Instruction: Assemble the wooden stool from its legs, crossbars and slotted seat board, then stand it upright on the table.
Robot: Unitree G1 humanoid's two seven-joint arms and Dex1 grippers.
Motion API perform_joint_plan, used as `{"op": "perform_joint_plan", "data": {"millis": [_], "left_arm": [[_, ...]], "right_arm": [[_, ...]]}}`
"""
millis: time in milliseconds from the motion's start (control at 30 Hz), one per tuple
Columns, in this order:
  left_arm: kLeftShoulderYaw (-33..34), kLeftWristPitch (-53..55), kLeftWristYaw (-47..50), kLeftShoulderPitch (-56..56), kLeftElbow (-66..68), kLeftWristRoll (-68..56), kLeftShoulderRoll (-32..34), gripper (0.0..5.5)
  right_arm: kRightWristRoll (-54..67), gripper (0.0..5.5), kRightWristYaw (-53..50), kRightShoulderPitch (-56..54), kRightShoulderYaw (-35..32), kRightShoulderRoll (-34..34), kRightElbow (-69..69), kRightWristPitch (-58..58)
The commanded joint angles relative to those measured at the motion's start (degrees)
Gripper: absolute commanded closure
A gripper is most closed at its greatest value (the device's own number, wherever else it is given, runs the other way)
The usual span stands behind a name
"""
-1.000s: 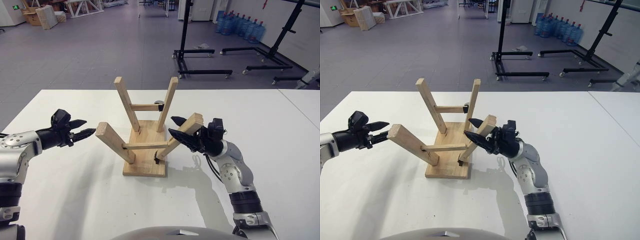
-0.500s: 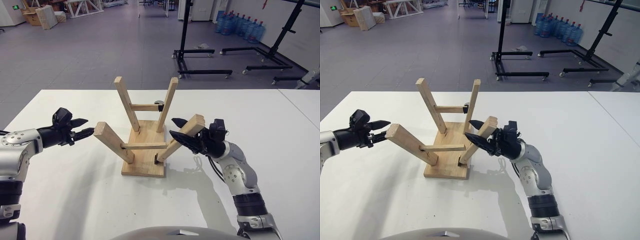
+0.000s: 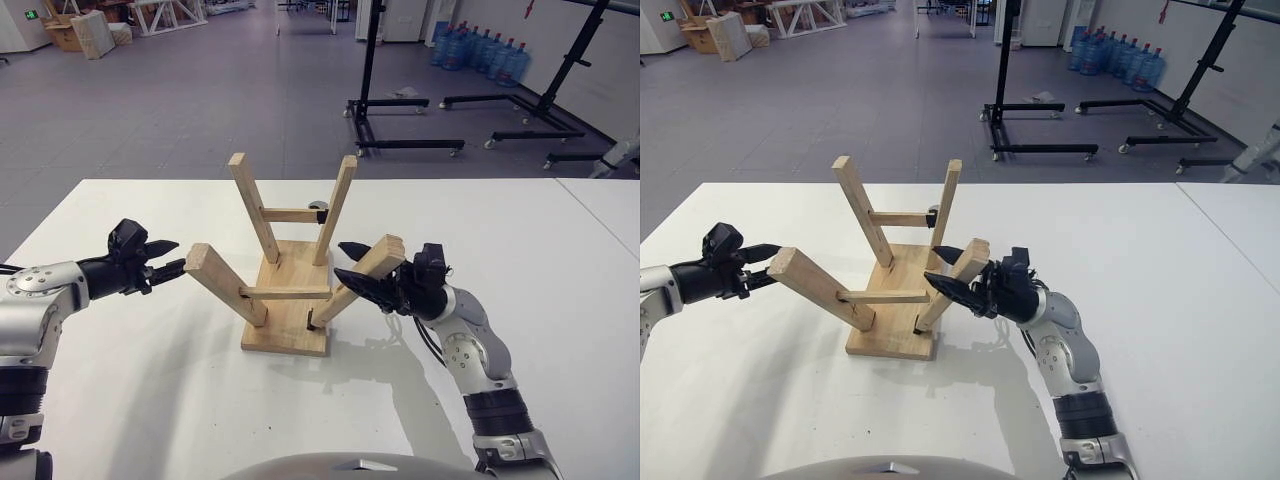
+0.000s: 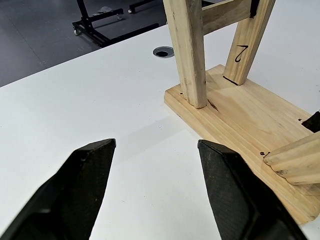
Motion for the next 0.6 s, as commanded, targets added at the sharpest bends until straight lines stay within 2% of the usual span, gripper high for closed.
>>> {"op": "perform_joint_plan", "data": {"millis": [33,600], "left_arm": [[-0.45,0.8,0.53,0.46,-0.95,0.3,-0.19,2.49],[-1.16,0.74,1.51,1.57,-2.37,0.33,-1.05,2.49]], "right_arm": [[-0.85,3.45,-0.32,-1.0,0.55,-0.55,-0.78,0.12],[-5.52,3.45,0.87,2.21,5.84,-4.13,-5.3,-2.05]]}}
